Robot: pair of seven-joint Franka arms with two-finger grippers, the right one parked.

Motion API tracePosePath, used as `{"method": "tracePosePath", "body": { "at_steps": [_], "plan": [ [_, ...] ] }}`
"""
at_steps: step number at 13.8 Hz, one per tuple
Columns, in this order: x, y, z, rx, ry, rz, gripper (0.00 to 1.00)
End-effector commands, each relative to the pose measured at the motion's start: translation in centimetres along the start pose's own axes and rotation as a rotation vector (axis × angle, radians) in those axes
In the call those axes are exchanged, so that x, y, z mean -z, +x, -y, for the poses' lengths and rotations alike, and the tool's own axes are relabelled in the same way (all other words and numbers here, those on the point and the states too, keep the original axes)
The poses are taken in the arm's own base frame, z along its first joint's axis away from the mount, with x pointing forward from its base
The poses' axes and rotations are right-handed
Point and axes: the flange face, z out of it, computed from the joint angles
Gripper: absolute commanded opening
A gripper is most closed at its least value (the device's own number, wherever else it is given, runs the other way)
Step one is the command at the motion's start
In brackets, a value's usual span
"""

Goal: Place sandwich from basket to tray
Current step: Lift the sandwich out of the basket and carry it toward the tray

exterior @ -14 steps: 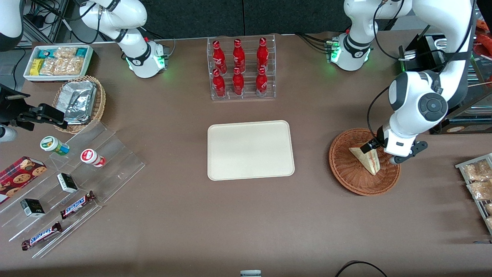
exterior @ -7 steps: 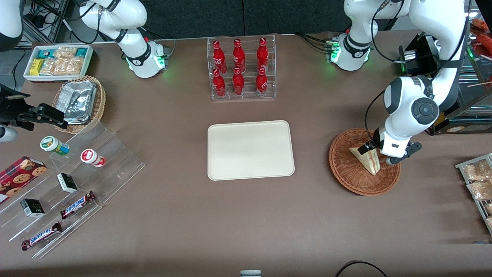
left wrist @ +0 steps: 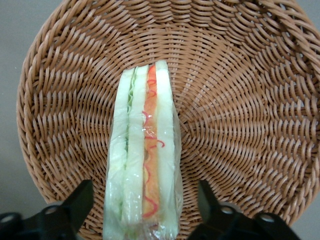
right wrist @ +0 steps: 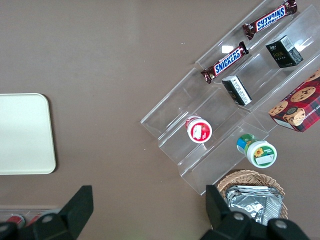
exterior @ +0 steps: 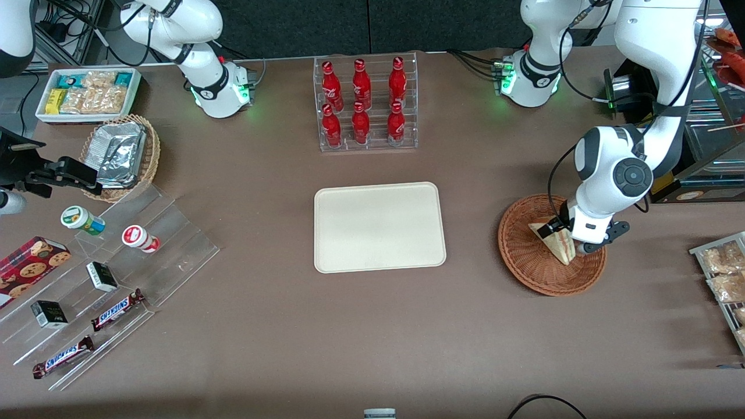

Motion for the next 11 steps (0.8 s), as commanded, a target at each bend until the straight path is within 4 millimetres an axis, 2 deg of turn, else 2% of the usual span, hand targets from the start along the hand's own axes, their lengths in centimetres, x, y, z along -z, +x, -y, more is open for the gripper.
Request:
{"method": "tracePosePath", "body": {
  "at_steps": [1, 3, 5, 9, 11],
  "plan": [
    [-0.1, 0.1, -0.1, 0.007, 0.002, -0.012, 0.00],
    [0.2, 0.1, -0.1, 0.005, 0.002, -0.013, 0.00],
    [1.6, 0.1, 0.0, 0.002, 0.007, -0.009, 0.00],
    [8.3, -0.8, 0.2, -0.008, 0.045, 0.027, 0.00],
    [12.7, -1.3, -0.2, -0.030, 0.073, 0.040, 0.00]
  ]
}}
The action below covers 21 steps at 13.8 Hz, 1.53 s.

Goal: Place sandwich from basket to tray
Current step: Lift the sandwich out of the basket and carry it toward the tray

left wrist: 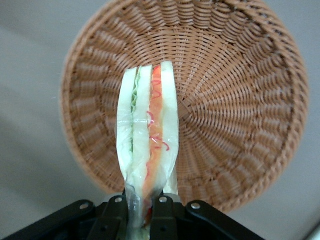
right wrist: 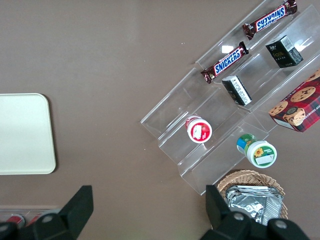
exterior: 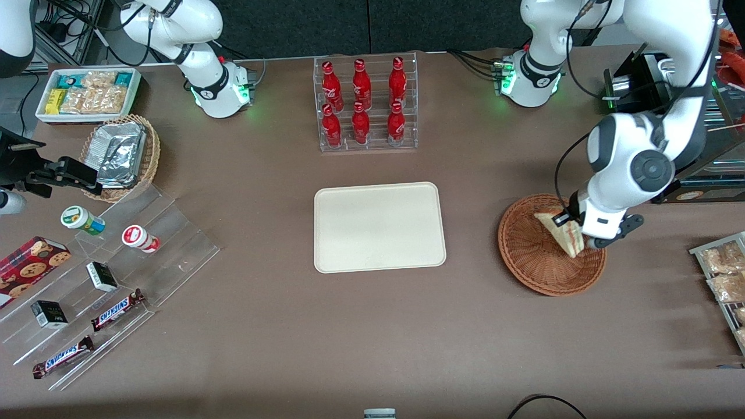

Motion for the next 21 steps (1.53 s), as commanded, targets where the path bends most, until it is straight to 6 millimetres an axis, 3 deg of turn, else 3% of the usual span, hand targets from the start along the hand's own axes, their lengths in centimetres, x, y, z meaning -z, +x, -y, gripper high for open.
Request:
{"method": "tracePosePath", "body": {
  "at_steps": [1, 4, 8, 10, 14, 16, 18, 21],
  "plan": [
    [6.6, -1.6, -0.7, -0.036, 0.040, 0.004, 0.00],
    [11.9, -4.0, -5.1, -0.109, 0.053, 0.008, 0.00],
    [13.6, -11.1, -12.7, -0.286, 0.052, -0.034, 0.00],
    [14.0, -13.6, -15.9, -0.336, 0.040, -0.048, 0.00],
    [11.8, -18.6, -24.5, -0.409, 0.000, 0.003, 0.00],
    [9.9, -20.6, -29.2, -0.422, -0.022, 0.021, 0.00],
    [6.7, -22.9, -33.3, -0.412, -0.021, 0.014, 0.00],
    [2.2, -25.1, -36.6, -0.429, -0.045, -0.011, 0.00]
  ]
}}
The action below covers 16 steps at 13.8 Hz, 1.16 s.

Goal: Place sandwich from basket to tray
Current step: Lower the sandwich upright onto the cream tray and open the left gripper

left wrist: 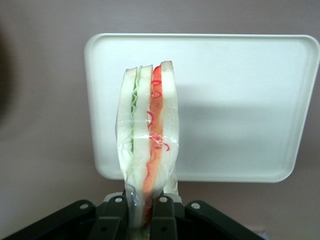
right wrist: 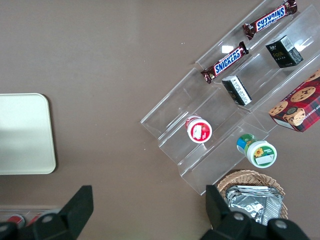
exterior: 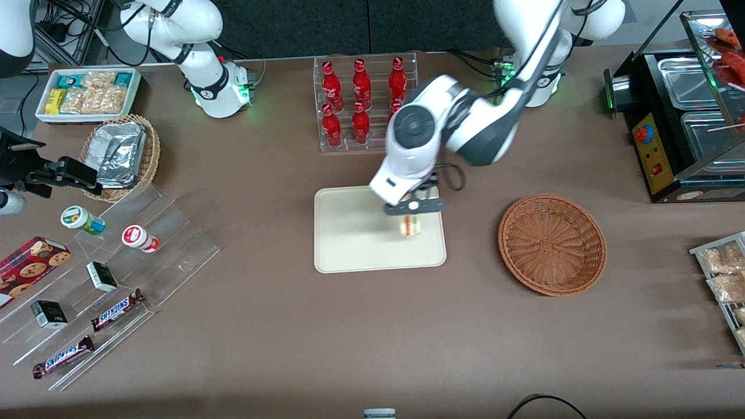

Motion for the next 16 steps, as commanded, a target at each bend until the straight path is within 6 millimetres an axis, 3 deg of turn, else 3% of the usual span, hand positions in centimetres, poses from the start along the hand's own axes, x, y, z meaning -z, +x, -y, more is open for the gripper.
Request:
{"method": "tracePosePath", "body": {
  "at_steps": [1, 8, 11, 16],
  "plan": [
    [-3.4, -0.4, -3.5, -0.010, -0.005, -0.015, 0.00],
    [-8.1, -1.8, -6.0, -0.049, -0.003, -0.020, 0.00],
    [-10.5, -1.5, -6.2, -0.050, 0.002, -0.015, 0.00],
    [-12.1, -1.5, -6.3, -0.052, 0.012, -0.007, 0.00]
  ]
}}
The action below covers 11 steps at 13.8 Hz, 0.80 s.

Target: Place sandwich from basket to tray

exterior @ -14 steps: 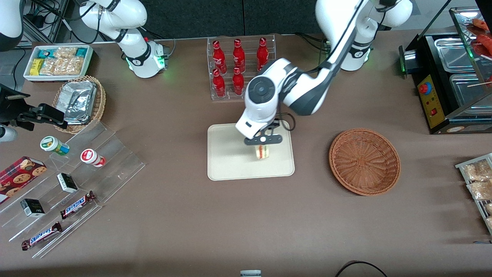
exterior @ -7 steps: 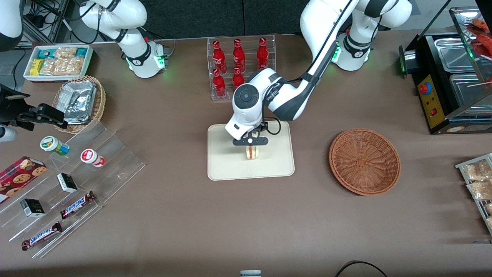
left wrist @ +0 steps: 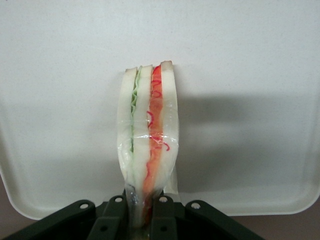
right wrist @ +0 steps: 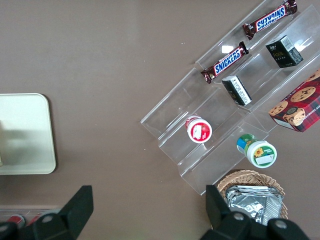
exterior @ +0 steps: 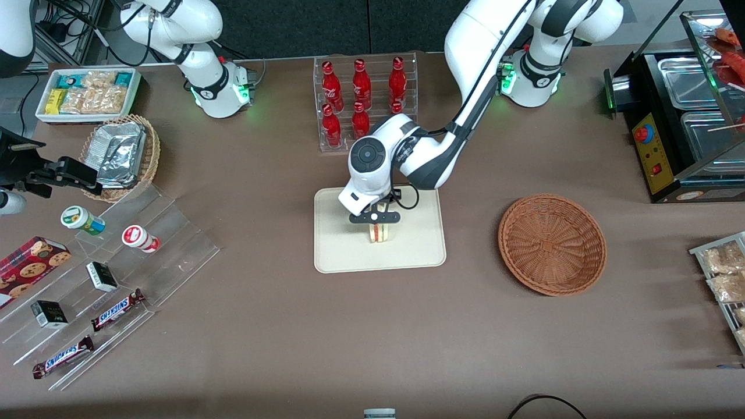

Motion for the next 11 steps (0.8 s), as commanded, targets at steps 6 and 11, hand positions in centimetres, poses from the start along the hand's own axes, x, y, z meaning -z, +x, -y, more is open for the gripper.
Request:
{"method": "tracePosePath", "body": {
  "at_steps": [6, 11],
  "plan": [
    [1.1, 0.7, -0.4, 0.017, -0.011, -0.021, 1.00],
    [12.3, 0.9, 4.4, 0.178, 0.015, -0.035, 1.00]
  ]
}}
